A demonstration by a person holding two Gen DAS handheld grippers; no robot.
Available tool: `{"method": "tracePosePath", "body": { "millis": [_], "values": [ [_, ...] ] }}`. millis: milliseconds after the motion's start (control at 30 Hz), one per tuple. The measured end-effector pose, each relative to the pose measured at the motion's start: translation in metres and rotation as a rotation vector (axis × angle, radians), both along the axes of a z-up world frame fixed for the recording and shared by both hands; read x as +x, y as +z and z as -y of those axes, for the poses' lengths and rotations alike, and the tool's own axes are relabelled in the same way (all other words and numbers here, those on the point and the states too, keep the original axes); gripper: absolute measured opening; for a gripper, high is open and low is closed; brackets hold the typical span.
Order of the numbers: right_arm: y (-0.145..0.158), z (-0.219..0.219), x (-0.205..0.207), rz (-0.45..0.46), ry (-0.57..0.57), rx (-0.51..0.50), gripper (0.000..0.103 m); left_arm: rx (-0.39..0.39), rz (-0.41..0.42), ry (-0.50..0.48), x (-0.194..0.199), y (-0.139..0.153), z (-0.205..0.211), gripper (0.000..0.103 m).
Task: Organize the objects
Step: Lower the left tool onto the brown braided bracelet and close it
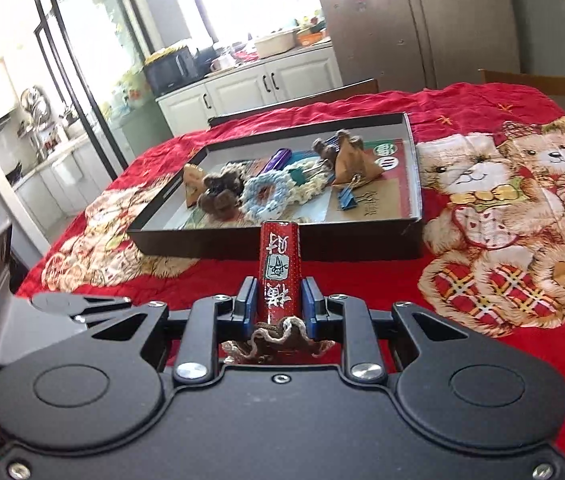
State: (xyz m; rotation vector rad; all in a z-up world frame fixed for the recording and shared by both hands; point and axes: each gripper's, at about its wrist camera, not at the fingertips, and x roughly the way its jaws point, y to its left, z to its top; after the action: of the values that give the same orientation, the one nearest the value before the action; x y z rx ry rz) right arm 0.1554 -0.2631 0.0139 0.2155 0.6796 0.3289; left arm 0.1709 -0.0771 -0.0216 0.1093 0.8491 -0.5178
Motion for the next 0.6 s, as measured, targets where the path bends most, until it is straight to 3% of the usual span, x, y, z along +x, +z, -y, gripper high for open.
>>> {"method": "tracePosePath", "body": {
  "millis": [200, 600],
  "values": [
    [-0.004, -0.001, -0.005, -0.020, -0.001, -0.051, 0.023, -0.095, -0.028, 0.046, 0.008, 0.006, -0.011, 0.070],
    [-0.012, 0.009, -0.014, -0.032, -0.028, 0.018, 0.023, -0.081, -0.037, -0.104, 0.002, 0.000, 0.026, 0.068]
  ]
}}
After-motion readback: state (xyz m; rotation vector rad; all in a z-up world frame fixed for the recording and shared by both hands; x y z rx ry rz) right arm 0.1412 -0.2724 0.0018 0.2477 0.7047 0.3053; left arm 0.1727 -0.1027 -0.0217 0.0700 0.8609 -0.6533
